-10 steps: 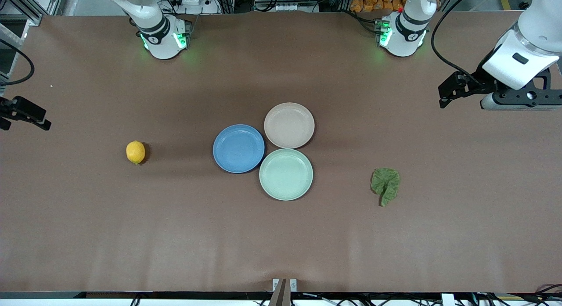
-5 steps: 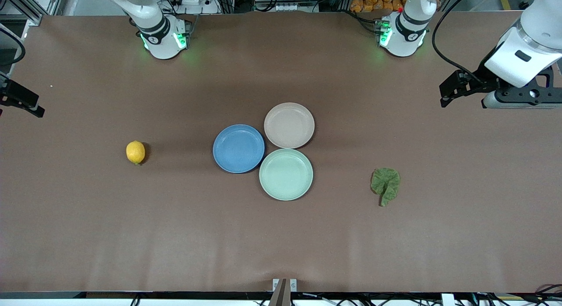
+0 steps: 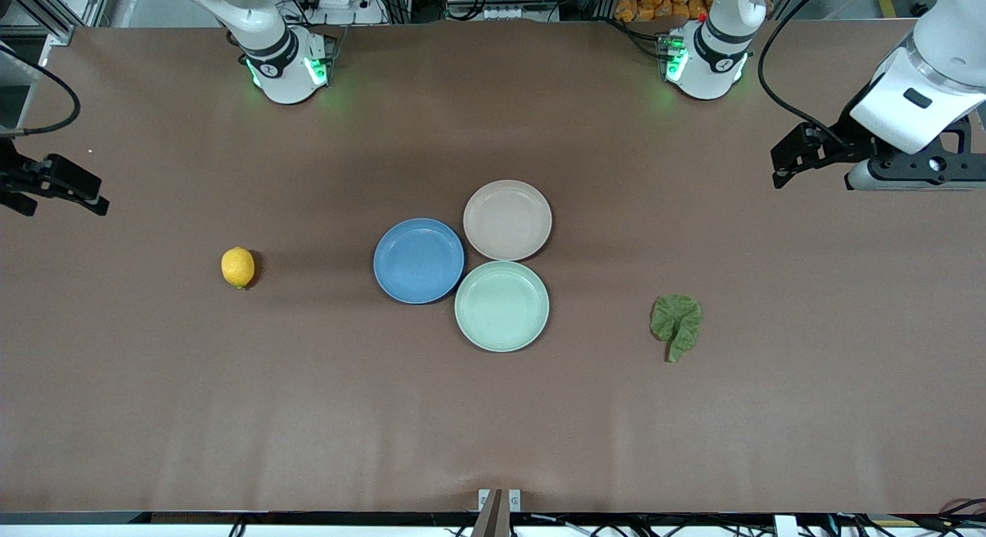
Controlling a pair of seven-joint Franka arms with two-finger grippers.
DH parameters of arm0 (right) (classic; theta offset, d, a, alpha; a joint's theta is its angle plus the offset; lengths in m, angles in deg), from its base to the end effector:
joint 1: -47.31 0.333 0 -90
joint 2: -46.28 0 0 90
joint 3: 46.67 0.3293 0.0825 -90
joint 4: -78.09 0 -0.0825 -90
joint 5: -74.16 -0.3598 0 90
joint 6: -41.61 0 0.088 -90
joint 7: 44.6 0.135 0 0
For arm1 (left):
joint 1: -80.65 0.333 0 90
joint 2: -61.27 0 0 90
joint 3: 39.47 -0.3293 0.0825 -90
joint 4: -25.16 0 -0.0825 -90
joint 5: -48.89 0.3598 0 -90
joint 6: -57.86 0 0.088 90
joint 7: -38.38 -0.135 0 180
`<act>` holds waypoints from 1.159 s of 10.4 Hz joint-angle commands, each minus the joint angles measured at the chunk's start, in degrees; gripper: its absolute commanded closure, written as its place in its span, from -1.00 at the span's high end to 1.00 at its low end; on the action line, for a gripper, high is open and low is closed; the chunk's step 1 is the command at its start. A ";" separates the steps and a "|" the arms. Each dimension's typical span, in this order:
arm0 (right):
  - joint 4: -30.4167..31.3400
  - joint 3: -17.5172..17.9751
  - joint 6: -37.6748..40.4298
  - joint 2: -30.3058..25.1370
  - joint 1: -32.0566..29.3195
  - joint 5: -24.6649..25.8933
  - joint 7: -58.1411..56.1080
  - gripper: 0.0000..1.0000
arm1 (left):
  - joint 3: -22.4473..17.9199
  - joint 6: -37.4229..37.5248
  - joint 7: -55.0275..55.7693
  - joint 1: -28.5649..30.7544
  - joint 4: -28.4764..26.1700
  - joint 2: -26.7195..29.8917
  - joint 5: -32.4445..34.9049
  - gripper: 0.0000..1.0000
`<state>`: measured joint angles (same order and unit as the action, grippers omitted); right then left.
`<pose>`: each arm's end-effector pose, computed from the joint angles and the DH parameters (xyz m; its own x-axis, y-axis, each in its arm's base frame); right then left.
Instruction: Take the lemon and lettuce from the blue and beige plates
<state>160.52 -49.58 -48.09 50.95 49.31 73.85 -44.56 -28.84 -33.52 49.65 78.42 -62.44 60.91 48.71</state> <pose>0.5582 -0.0068 0.6243 0.9988 -0.0162 0.0455 -0.0161 -0.9999 -0.0013 0.5236 -0.1196 0.6276 0.9980 -0.0272 0.0578 -0.0282 -0.9995 0.0159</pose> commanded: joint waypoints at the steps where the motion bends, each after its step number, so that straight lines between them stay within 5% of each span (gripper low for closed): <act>1: 0.97 -0.43 -0.56 -0.98 0.90 1.02 1.63 1.00 | 0.00 1.21 -1.25 0.30 0.86 -0.07 -0.70 1.00; 12: 0.53 0.27 6.38 -0.63 1.17 0.75 1.89 1.00 | 0.00 1.30 -1.25 0.30 0.86 -0.07 -0.79 1.00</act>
<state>160.57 -49.32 -42.14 50.95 50.10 73.98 -43.79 -28.84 -33.40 49.65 78.42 -62.44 60.91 48.71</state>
